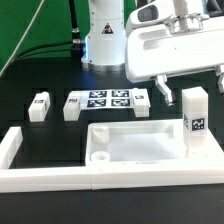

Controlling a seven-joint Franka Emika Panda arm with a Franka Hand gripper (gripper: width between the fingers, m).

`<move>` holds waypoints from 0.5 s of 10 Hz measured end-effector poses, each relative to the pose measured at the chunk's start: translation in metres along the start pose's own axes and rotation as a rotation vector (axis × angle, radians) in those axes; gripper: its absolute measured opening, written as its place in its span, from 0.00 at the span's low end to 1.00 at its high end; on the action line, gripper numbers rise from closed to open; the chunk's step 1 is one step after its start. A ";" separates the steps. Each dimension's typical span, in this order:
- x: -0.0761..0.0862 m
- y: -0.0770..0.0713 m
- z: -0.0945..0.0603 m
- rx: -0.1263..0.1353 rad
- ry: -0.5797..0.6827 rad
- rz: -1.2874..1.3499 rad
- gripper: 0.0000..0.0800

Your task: Assemble desk

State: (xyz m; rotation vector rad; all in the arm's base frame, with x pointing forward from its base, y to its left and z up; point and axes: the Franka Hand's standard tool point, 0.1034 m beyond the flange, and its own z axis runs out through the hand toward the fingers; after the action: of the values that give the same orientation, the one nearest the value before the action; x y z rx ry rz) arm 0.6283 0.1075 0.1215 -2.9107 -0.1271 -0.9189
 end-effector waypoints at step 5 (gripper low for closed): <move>0.016 0.004 0.003 0.013 -0.071 0.013 0.81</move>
Offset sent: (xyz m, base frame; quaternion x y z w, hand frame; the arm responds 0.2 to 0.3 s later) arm 0.0237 -0.0100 0.0175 0.0163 -0.0417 0.0065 0.9990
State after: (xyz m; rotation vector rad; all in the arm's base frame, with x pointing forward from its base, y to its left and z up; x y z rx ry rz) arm 0.6438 0.1045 0.1285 -2.9292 -0.1179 -0.8095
